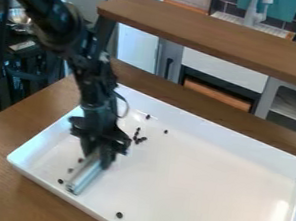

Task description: Sweep into pile

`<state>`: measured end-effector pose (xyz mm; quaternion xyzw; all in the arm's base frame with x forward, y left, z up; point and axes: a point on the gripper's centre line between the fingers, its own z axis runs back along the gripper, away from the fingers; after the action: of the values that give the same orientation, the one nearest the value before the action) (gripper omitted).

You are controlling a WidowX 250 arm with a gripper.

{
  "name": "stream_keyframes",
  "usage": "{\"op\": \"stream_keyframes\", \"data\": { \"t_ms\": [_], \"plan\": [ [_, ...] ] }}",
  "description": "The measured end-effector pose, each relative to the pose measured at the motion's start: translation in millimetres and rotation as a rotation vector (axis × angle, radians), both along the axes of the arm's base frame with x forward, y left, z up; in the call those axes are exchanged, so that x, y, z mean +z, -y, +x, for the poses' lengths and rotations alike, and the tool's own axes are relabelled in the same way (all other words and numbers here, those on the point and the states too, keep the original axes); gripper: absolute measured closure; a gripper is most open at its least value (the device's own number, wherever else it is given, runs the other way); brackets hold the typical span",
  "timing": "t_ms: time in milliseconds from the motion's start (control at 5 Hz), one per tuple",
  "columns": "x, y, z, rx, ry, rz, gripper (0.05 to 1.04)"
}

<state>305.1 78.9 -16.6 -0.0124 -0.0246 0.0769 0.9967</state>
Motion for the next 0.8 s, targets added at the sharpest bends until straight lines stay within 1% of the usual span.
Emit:
{"op": "stream_keyframes", "data": {
  "t_ms": [200, 400, 600, 800],
  "plan": [
    [2.2, -17.0, -2.2, 0.013, -0.026, -0.013, 0.702],
    [7.7, -5.5, -6.0, 0.057, -0.053, -0.103, 0.703],
    [47.0, 36.3, 3.1, 0.073, -0.024, -0.241, 0.703],
    [77.9, 85.6, 14.1, 0.052, -0.006, -0.331, 0.703]
  ]
}}
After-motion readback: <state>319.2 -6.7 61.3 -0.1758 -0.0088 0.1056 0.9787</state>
